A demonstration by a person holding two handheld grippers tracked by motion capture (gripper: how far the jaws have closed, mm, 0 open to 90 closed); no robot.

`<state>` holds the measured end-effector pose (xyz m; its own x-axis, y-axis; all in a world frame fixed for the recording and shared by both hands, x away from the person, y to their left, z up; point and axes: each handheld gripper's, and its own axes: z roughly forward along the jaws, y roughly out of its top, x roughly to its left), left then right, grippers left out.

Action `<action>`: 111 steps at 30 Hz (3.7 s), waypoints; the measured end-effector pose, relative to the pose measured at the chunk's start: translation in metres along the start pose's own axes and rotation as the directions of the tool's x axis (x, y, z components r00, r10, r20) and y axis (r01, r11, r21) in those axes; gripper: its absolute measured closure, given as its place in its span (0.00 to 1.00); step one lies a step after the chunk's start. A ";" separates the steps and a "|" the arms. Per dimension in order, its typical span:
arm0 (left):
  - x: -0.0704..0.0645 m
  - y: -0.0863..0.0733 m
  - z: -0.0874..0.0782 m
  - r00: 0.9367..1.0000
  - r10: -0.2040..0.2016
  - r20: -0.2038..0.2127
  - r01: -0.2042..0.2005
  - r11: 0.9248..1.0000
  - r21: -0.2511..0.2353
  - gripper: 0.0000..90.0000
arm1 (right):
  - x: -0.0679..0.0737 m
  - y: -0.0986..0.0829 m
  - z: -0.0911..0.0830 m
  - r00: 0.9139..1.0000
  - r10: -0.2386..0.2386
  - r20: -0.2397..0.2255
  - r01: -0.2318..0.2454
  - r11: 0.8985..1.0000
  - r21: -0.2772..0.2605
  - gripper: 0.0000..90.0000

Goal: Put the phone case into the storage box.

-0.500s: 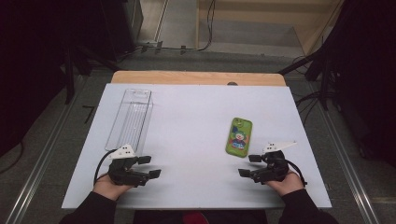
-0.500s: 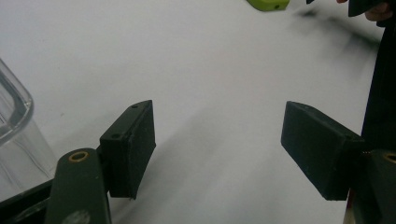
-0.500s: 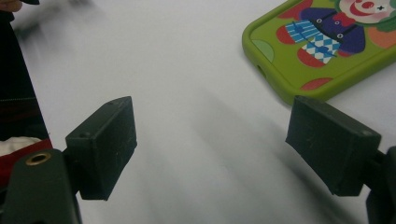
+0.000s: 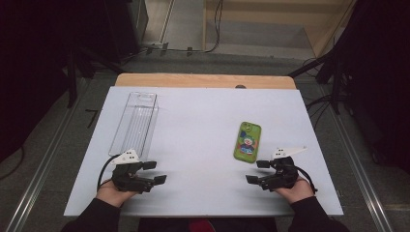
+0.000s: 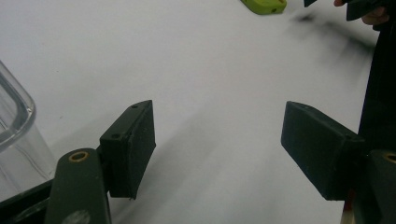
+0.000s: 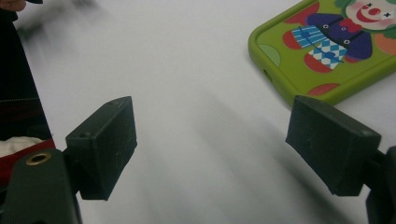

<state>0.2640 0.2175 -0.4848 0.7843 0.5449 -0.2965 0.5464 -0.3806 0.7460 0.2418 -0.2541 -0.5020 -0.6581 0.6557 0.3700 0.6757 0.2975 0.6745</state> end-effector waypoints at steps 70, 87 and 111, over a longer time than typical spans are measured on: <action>0.002 0.003 -0.001 1.000 -0.029 0.005 0.029 1.000 0.004 0.30 | -0.016 0.047 -0.023 0.990 0.067 0.125 -0.072 0.997 0.035 0.16; 0.003 0.003 -0.001 0.999 -0.032 0.007 0.032 0.999 0.002 0.30 | -0.035 0.071 -0.025 0.981 0.087 0.176 -0.091 0.996 0.017 0.17; 0.003 0.003 -0.001 0.999 -0.035 0.012 0.035 0.999 -0.001 0.30 | -0.070 0.101 -0.018 0.963 0.136 0.232 -0.143 0.990 0.012 0.17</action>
<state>0.2675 0.2190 -0.4830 0.7682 0.5489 -0.3295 0.5733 -0.3608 0.7356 0.3499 -0.2825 -0.4479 -0.4649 0.8331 0.2996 0.7666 0.2095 0.6069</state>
